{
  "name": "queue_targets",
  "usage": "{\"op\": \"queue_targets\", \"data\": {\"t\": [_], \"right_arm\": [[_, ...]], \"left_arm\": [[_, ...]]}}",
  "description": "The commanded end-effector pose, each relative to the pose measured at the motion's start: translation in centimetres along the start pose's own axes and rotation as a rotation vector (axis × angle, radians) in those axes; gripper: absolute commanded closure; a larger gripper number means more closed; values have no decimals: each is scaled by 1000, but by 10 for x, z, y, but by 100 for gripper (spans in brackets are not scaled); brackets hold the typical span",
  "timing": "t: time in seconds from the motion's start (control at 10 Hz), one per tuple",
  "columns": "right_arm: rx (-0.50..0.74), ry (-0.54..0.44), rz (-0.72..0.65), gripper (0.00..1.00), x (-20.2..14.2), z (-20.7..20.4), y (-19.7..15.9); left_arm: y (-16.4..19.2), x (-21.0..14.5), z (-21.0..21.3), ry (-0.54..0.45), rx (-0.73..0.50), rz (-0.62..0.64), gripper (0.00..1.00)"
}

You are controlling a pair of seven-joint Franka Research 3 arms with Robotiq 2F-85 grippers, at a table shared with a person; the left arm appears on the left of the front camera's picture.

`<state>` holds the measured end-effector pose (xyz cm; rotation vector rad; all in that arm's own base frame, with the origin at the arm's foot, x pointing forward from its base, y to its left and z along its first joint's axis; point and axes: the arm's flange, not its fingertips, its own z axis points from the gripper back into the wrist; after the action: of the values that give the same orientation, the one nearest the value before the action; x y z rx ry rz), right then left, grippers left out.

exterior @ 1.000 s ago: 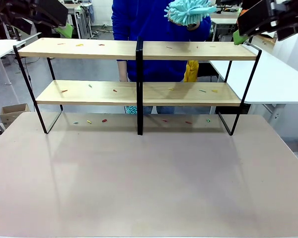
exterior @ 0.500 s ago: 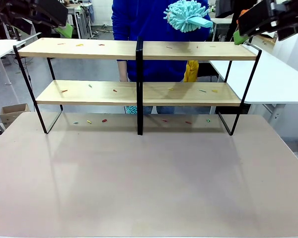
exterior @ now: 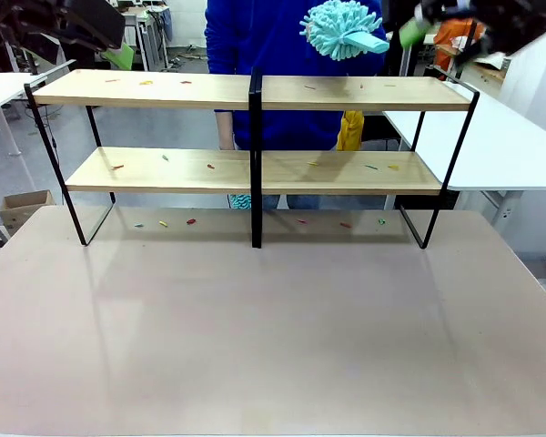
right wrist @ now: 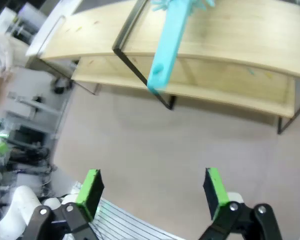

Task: Clean the shelves.
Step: Pick up the Duster when the human hands it over.

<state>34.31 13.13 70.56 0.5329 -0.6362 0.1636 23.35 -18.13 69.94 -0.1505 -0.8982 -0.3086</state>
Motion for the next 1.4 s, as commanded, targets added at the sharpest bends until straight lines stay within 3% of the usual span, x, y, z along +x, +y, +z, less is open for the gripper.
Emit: {"op": "queue_targets", "data": {"t": [0.0,0.1,0.3,0.5,0.6,0.7,0.9,1.3], "right_arm": [[85,274,-308,0,36,6,-5],[0,0,0,0,0,0,0],[182,178,-204,0,55,-20,-37],[316,240,-364,0,108,-51,-62],[432,307,-362,0,123,-70,-64],[458,287,-402,0,134,-88,-68],[478,300,-414,0,136,-117,-73],[515,287,-445,0,126,-117,-86]], "left_arm": [[0,-1,0,3,0,1,0],[0,-1,0,3,0,1,0],[0,-1,0,3,0,1,0],[0,-1,0,3,0,1,0],[0,-1,0,3,0,1,0],[0,-1,0,3,0,1,0],[0,-1,0,3,0,1,0],[0,-1,0,3,0,1,0]]}}
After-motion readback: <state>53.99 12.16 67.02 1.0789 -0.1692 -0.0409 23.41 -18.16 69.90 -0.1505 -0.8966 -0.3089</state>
